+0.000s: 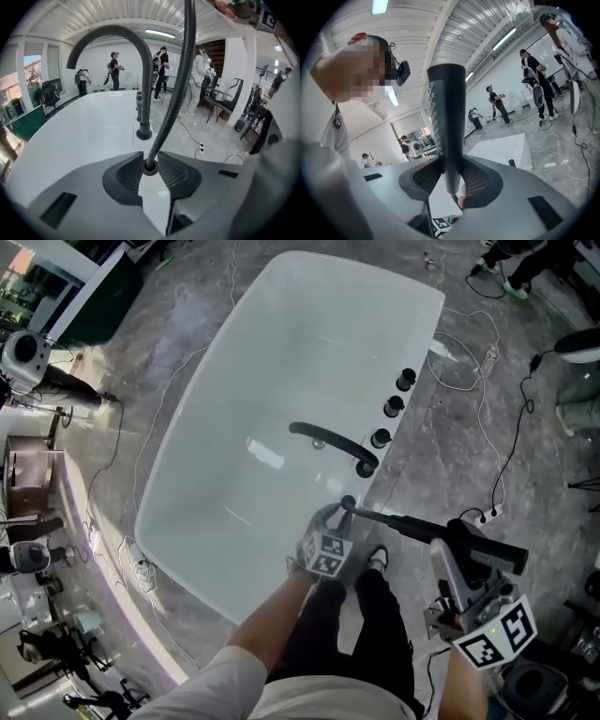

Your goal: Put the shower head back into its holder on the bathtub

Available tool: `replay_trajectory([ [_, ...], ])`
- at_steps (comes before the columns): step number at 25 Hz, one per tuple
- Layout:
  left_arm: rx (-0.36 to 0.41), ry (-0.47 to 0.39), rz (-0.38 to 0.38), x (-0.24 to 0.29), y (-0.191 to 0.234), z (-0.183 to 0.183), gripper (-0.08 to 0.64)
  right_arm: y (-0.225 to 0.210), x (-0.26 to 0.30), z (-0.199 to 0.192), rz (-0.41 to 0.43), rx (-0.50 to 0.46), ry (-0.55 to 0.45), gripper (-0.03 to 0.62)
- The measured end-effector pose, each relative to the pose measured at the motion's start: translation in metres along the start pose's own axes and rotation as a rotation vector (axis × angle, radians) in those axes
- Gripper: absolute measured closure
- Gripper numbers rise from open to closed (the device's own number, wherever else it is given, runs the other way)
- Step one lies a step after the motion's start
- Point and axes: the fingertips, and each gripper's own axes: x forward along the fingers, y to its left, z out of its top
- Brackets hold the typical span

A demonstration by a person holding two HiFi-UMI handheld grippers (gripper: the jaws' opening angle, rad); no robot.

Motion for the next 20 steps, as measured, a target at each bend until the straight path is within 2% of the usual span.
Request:
replay_trajectory([
  [6,-0.044,-0.092,-0.006,-0.038,-0.004,0.021,0.484,0.001,0.023,-0.026,0.006,-0.016,0.042,0.451],
  [13,-0.058,-0.262,0.032,-0.091,0.012,0.079,0.523,-0.006,0.051,-0.073,-0.027,-0.058,0.11,0.451],
  [20,-0.075,-0.374,0.046,-0.119,0.025,0.118,0.538,-0.017,0.07,-0.11,-0.049,-0.093,0.157,0.451],
])
